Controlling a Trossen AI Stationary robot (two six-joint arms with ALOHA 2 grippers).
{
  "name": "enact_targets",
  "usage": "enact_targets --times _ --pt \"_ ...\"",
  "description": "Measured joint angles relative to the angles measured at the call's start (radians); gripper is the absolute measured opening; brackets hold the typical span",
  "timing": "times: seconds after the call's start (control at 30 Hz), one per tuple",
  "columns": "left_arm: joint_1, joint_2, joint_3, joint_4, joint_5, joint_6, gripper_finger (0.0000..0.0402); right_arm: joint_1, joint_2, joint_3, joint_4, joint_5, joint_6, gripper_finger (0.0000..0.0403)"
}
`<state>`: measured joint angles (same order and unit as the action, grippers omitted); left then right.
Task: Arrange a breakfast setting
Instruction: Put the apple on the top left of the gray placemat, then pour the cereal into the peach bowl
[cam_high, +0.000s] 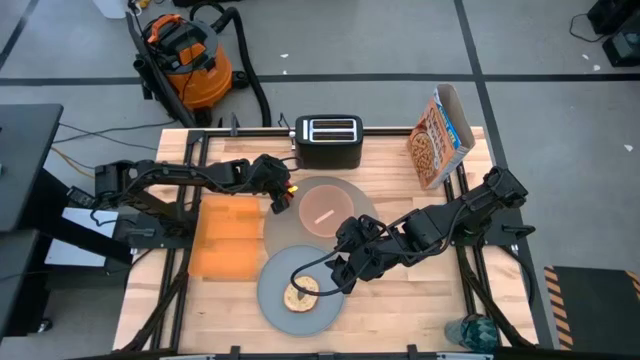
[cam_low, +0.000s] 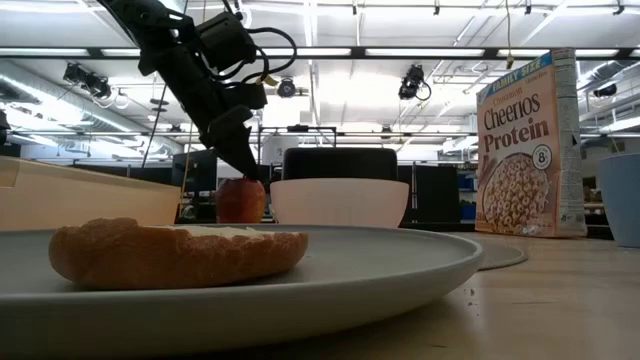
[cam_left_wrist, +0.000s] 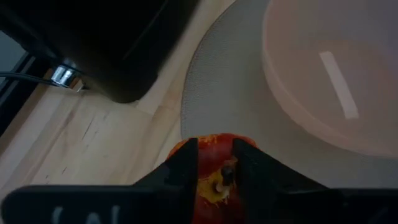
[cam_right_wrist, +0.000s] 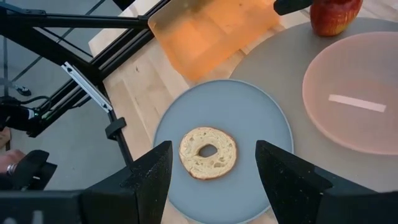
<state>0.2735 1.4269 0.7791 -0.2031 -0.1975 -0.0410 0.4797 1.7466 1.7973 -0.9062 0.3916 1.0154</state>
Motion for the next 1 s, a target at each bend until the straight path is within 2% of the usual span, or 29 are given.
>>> enact_targets --times 0.2,0.5,0.8,1.0 --pt "0.012 0.000 0.000 -0.005 0.000 0.008 0.0139 -0.007 0.000 0.000 0.000 0.000 -0.017 0.0237" --pt "0.012 -0.022 0.003 -0.027 -0.002 0.008 0.0144 -0.021 0.000 0.000 0.000 -0.010 -0.056 0.0237" --pt "0.011 -0.035 0.113 -0.132 -0.001 0.029 0.0144 -0.043 0.001 0.000 0.053 -0.081 -0.084 0.0237" --pt "0.011 -0.050 0.221 -0.236 -0.001 0.038 0.0144 -0.059 -0.026 0.000 0.071 -0.086 -0.083 0.0237"
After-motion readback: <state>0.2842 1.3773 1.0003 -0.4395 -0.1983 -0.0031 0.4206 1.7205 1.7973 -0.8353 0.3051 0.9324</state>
